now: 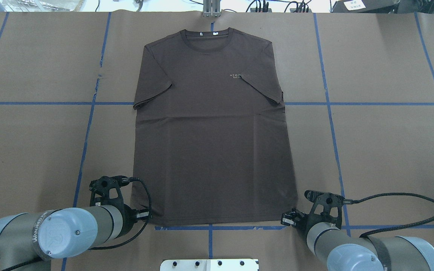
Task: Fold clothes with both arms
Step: 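Grasp the hem corners nearest the robot with both grippers, then lift the hem with both grippers and fold it toward the collar, then lay the hem near the collar and open both grippers, then move the left gripper to the folded shirt's side edge while the right arm holds still, then grasp the shirt side with the left gripper and drag it farther from the robot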
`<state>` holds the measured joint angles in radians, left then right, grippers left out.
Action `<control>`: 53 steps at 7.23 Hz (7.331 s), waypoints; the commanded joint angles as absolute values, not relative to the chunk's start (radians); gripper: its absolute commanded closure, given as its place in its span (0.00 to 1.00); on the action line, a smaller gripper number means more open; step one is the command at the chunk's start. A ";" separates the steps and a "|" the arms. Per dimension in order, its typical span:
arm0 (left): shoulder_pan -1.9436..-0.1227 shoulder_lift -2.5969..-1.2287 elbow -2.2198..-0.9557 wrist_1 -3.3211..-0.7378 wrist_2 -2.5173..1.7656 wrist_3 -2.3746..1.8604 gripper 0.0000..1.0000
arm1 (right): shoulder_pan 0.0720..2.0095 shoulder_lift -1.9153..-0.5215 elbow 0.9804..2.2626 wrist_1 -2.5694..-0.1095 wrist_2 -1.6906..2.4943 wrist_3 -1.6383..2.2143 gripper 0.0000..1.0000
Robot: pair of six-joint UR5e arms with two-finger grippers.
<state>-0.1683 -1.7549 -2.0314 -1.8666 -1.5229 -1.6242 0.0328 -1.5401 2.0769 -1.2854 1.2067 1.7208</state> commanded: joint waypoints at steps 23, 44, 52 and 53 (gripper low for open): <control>-0.744 -2.229 -1.324 -1.997 -1.727 -1.051 1.00 | 0.703 -0.888 1.319 -1.223 1.583 1.339 1.00; -0.476 -1.832 -1.796 -2.014 -1.729 -1.299 1.00 | 0.781 -0.968 1.425 -1.216 1.709 1.111 0.00; -0.951 -2.202 -1.029 -2.261 -1.727 -0.766 1.00 | 0.776 -0.963 1.425 -1.216 1.709 1.126 0.00; -0.956 -2.338 -0.887 -2.291 -1.689 -0.768 1.00 | 0.775 -0.956 1.427 -1.216 1.709 1.129 0.00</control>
